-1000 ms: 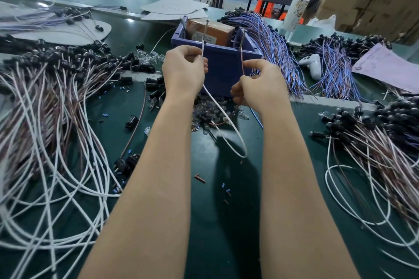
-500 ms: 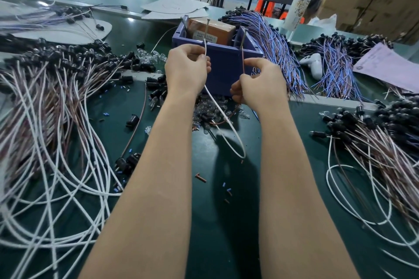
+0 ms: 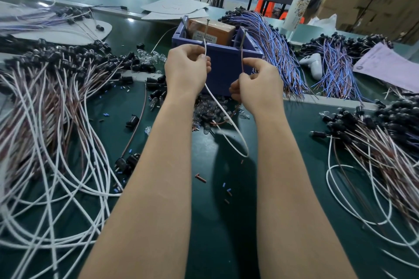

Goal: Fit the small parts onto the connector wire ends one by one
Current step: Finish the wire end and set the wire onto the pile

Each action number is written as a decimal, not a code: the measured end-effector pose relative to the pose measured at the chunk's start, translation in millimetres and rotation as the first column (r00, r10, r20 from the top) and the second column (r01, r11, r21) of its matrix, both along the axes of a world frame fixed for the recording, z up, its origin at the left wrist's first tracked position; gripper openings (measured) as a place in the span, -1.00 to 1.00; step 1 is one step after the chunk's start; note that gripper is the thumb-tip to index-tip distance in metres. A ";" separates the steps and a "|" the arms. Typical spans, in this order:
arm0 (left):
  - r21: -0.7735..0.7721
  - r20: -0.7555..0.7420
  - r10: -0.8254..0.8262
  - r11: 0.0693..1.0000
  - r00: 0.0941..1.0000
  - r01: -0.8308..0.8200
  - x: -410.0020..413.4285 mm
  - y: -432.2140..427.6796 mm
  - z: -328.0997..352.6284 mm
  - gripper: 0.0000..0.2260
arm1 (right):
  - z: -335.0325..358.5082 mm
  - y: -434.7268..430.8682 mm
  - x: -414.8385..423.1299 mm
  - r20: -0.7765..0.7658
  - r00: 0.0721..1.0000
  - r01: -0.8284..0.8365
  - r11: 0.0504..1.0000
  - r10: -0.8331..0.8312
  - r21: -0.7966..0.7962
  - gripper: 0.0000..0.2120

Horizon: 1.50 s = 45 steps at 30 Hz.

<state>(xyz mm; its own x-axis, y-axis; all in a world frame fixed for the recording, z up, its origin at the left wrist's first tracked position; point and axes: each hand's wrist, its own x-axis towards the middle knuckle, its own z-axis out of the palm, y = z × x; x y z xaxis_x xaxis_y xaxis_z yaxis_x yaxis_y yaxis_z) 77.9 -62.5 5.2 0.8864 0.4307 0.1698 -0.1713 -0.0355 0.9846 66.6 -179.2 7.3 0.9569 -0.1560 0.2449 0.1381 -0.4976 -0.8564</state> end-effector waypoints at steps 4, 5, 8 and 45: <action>0.005 0.001 0.003 1.000 1.000 -0.003 -0.8 0.6 0.1 -0.88 | -0.7 0.7 0.3 0.014 1.000 -0.020 1.000 0.020 -0.011 -0.62; 0.003 0.000 0.002 1.000 1.000 -0.002 -1.0 0.6 0.2 -0.88 | -0.6 0.4 0.5 0.019 1.000 -0.016 1.000 0.017 -0.009 -0.62; 0.000 -0.003 -0.001 1.000 1.000 0.001 -0.7 1.4 0.1 -0.88 | -1.3 -0.4 0.1 0.039 0.999 0.005 1.000 -0.006 0.012 -0.63; 0.390 -0.422 -0.188 0.846 0.887 0.364 -30.9 31.1 10.7 -0.74 | -7.5 21.0 -12.6 -0.263 0.950 -0.256 0.906 0.171 -0.336 -0.84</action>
<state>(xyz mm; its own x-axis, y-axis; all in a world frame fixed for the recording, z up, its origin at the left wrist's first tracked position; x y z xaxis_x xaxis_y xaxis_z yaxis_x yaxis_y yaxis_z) 47.0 -31.3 15.9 0.9913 0.1131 -0.0668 0.1141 -0.4901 0.8641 54.0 -158.2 -0.3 0.9929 0.1171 0.0224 0.1039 -0.7581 -0.6438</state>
